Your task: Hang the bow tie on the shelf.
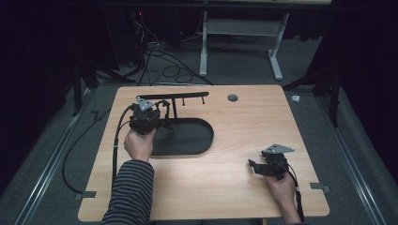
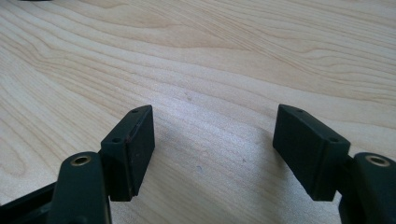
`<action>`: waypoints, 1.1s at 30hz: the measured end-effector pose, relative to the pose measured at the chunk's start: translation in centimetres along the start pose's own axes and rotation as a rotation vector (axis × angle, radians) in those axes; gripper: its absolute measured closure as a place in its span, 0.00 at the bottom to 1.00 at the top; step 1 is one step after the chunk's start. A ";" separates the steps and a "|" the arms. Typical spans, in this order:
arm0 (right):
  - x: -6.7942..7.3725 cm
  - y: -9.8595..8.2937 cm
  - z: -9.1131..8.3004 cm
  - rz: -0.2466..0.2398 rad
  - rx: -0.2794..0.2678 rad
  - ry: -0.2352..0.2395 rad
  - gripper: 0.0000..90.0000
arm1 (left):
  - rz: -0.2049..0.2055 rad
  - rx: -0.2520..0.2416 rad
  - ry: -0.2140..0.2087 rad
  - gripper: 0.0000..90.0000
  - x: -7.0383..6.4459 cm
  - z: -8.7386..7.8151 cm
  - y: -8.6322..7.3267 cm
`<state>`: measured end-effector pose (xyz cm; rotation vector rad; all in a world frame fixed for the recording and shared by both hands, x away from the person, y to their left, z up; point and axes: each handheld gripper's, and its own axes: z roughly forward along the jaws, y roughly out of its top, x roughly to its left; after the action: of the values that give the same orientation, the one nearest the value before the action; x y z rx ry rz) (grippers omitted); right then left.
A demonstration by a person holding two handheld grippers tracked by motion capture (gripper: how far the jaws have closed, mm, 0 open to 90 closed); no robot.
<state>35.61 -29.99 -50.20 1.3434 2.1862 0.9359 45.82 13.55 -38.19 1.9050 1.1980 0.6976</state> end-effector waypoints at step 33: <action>0.0 0.0 0.0 -0.003 0.001 -0.002 0.35 | 0.016 -0.037 -0.038 0.76 -0.6 -2.4 -0.7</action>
<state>35.60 -29.95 -50.20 1.3407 2.1861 0.9322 43.41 13.91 -37.48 1.8909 1.1407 0.6846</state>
